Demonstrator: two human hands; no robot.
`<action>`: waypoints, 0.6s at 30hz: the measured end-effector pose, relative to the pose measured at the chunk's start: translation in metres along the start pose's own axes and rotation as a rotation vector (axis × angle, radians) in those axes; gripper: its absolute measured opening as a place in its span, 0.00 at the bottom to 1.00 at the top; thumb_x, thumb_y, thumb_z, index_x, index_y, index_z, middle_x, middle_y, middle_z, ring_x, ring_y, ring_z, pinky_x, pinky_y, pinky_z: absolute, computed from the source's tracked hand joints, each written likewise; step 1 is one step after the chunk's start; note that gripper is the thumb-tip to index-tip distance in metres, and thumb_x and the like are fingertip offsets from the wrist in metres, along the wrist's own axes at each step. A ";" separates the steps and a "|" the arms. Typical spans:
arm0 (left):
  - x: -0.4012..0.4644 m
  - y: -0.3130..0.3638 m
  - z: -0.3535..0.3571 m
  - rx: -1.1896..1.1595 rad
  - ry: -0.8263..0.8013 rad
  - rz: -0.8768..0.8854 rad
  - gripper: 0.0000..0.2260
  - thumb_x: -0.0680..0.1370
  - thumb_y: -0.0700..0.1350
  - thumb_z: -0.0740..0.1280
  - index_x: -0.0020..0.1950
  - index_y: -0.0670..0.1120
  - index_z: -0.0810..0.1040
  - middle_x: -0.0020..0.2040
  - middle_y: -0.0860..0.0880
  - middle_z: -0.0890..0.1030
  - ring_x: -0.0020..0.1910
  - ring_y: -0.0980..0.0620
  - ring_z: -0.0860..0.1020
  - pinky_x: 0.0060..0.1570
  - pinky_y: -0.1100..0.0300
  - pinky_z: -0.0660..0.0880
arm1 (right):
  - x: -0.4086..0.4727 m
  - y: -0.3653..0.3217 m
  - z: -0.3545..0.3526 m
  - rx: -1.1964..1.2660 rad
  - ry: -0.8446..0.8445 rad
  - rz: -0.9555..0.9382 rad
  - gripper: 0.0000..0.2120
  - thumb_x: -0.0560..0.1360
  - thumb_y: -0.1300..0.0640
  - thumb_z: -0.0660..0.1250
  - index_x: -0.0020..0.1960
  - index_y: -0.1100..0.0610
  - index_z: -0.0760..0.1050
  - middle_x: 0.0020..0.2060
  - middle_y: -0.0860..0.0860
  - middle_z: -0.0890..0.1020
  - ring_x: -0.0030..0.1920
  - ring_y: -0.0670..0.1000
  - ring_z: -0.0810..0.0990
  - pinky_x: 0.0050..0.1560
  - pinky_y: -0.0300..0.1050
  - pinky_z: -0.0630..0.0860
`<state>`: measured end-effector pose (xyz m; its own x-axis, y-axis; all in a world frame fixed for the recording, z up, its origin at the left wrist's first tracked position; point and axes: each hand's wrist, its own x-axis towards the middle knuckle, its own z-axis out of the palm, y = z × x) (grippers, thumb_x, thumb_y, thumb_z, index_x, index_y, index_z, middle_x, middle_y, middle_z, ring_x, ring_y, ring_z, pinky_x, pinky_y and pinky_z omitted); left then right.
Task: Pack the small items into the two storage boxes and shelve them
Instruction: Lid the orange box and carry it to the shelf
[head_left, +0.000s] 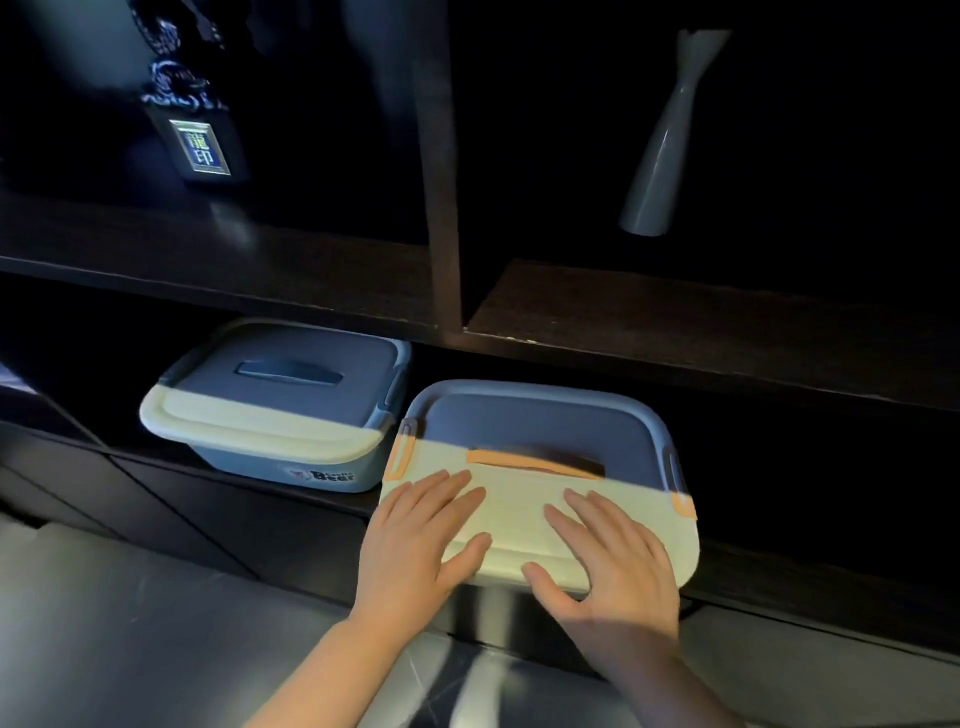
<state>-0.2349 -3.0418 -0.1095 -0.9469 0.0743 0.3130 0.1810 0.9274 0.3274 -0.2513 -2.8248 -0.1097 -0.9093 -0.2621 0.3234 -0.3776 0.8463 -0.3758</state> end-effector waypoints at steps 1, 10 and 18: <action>0.003 -0.003 0.001 -0.002 0.000 0.006 0.19 0.77 0.61 0.58 0.62 0.55 0.78 0.65 0.56 0.75 0.65 0.54 0.72 0.62 0.56 0.66 | 0.004 0.001 -0.001 -0.019 -0.035 -0.003 0.28 0.66 0.32 0.63 0.61 0.43 0.78 0.64 0.42 0.76 0.66 0.47 0.71 0.65 0.45 0.62; 0.043 -0.027 -0.008 0.046 -0.010 0.089 0.19 0.77 0.58 0.58 0.60 0.52 0.79 0.58 0.52 0.80 0.59 0.52 0.73 0.58 0.59 0.62 | 0.031 -0.012 0.011 -0.121 -0.062 0.025 0.30 0.71 0.29 0.57 0.64 0.45 0.76 0.63 0.44 0.76 0.63 0.51 0.73 0.60 0.46 0.63; 0.073 -0.027 -0.010 0.072 -0.105 -0.031 0.20 0.77 0.60 0.56 0.49 0.48 0.81 0.49 0.47 0.82 0.51 0.44 0.77 0.50 0.53 0.64 | 0.061 -0.010 0.012 -0.200 -0.088 0.087 0.30 0.71 0.27 0.54 0.65 0.42 0.74 0.65 0.44 0.77 0.60 0.53 0.77 0.53 0.49 0.68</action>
<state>-0.3061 -3.0650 -0.0861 -0.9751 0.0796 0.2072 0.1352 0.9534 0.2697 -0.3048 -2.8550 -0.0972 -0.9519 -0.2161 0.2174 -0.2629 0.9401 -0.2170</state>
